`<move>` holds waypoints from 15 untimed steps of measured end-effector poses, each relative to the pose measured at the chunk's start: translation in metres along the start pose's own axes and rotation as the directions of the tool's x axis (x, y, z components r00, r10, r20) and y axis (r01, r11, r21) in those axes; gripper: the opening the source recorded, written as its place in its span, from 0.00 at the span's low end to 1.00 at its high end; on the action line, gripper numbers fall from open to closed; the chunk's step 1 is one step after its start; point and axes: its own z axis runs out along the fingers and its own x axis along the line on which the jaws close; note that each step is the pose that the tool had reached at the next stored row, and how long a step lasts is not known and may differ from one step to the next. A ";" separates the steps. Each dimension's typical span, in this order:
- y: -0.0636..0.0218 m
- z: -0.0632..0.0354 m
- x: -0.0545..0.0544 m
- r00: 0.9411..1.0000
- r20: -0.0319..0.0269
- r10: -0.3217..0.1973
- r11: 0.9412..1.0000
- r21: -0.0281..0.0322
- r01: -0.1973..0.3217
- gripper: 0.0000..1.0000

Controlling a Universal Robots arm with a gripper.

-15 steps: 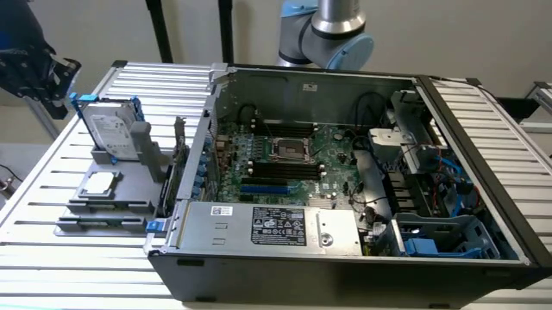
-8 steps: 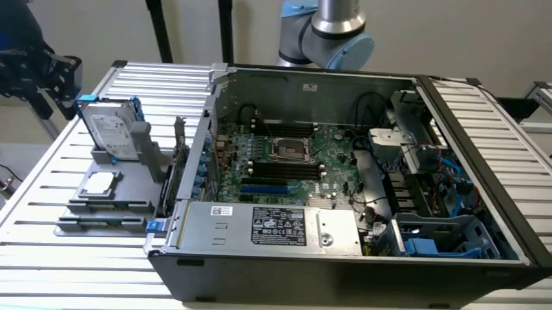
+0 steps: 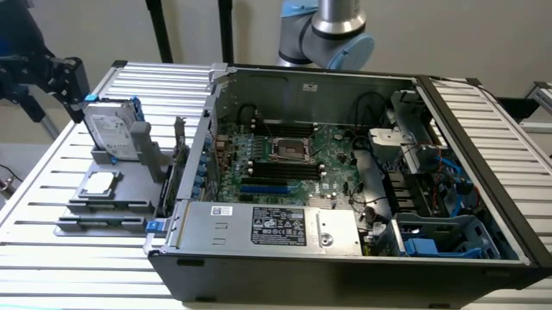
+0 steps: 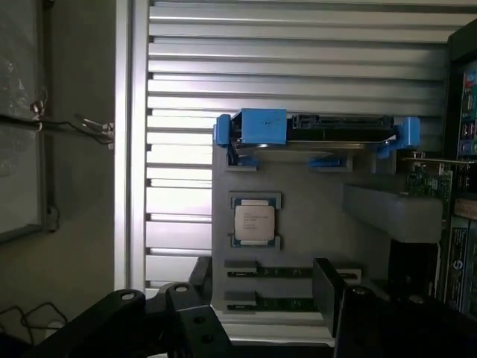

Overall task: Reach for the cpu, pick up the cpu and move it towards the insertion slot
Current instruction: 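Pick up the cpu and move it towards the insertion slot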

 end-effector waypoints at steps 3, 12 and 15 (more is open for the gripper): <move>-0.0033 0.0053 -0.001 1.000 0.000 0.000 1.000 0.000 0.000 0.65; -0.0061 0.0216 -0.011 1.000 0.000 0.000 1.000 0.000 0.000 0.65; -0.0063 0.0271 -0.011 1.000 0.000 0.000 1.000 0.000 0.000 0.65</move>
